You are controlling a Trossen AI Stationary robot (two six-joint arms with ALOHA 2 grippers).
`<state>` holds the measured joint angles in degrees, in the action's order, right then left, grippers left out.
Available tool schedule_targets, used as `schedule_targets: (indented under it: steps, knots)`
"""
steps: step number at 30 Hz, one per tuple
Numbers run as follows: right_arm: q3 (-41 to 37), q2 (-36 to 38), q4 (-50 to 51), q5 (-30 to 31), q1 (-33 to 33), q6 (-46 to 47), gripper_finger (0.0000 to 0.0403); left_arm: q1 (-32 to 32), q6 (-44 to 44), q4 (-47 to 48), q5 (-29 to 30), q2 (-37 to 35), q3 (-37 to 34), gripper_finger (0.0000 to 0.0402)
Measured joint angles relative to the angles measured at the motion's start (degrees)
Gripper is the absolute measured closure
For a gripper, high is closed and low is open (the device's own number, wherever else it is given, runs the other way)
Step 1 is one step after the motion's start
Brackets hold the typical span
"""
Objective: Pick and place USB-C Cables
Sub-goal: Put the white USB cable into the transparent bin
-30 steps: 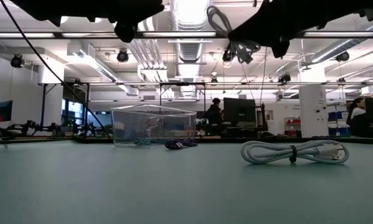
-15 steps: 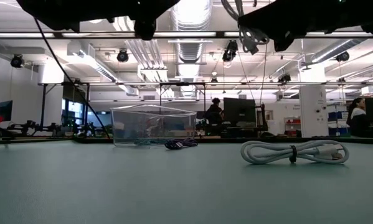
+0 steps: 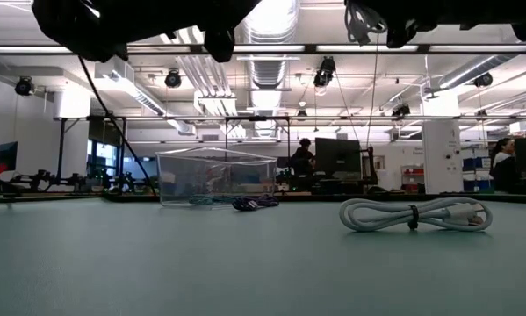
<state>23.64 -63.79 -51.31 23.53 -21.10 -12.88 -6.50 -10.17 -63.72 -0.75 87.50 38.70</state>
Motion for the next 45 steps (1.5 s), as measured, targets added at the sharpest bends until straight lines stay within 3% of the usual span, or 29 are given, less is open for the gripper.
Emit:
schedule_targets:
  steps: [9, 21, 34, 45]
  knots:
    - [-0.68, -0.09, 0.00, 0.00, 0.00, -0.87, 0.0378, 0.00, -0.03, -8.22, 0.02, 4.60, 0.39, 0.0335]
    - [-0.72, -0.09, -1.59, -2.12, 0.00, -1.26, 0.0378, -0.04, 1.87, -7.76, -1.02, 8.21, 4.02, 0.0333]
    - [-0.53, -0.14, -2.45, -2.76, 0.50, 5.44, 0.0378, -0.41, 4.73, -7.97, -2.07, 14.49, 10.42, 0.0226]
    - [-0.53, -0.15, -1.88, -3.16, 0.50, 7.56, 0.0378, -0.39, 4.70, -7.74, -1.99, 20.62, 18.01, 0.0219]
